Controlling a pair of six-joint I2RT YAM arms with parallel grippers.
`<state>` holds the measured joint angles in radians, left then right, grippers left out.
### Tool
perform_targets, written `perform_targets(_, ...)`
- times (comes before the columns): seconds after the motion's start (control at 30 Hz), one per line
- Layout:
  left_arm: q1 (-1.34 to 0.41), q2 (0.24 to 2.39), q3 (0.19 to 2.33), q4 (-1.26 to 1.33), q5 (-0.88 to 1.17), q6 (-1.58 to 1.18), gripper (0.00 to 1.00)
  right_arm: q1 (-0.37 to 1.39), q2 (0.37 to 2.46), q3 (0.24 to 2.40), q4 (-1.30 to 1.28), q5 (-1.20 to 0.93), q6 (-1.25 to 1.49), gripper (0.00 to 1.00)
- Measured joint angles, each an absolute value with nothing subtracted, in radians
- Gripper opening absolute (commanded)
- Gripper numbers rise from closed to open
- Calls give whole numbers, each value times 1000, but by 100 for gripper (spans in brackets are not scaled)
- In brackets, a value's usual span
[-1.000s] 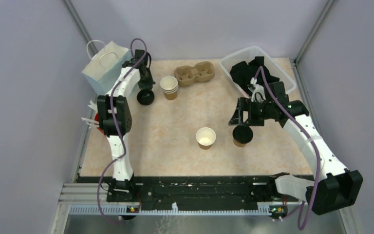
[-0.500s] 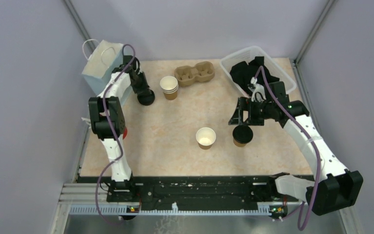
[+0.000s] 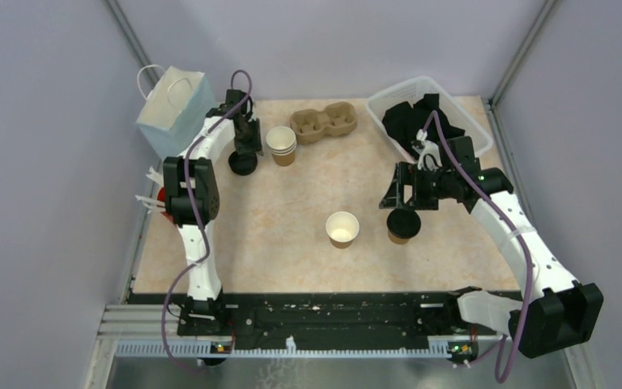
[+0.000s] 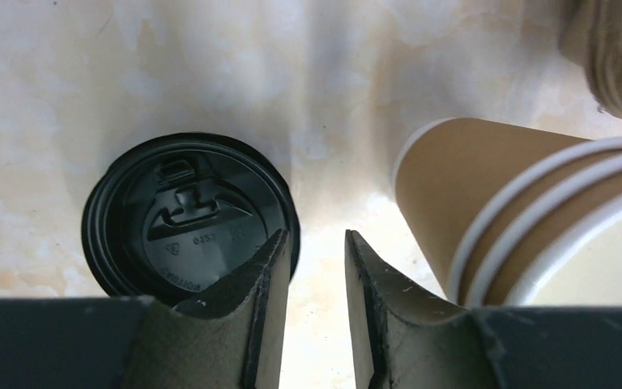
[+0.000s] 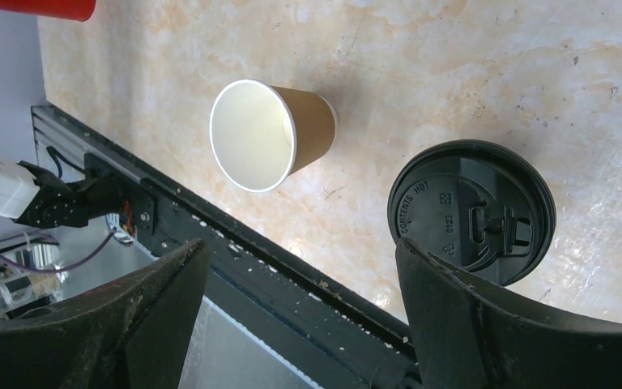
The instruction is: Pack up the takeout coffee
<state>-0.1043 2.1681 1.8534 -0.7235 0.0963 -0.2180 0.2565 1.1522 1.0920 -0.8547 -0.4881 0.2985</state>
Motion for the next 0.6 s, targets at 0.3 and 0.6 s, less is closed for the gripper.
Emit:
perform_targets(0.3, -94, 2211, 1885, -754, 72, -210, 33, 257, 1152, 1092, -855, -488, 299, 85)
perform_targets(0.6, -94, 2221, 1885, -772, 71, -213, 18, 257, 1152, 1092, -855, -488, 299, 85)
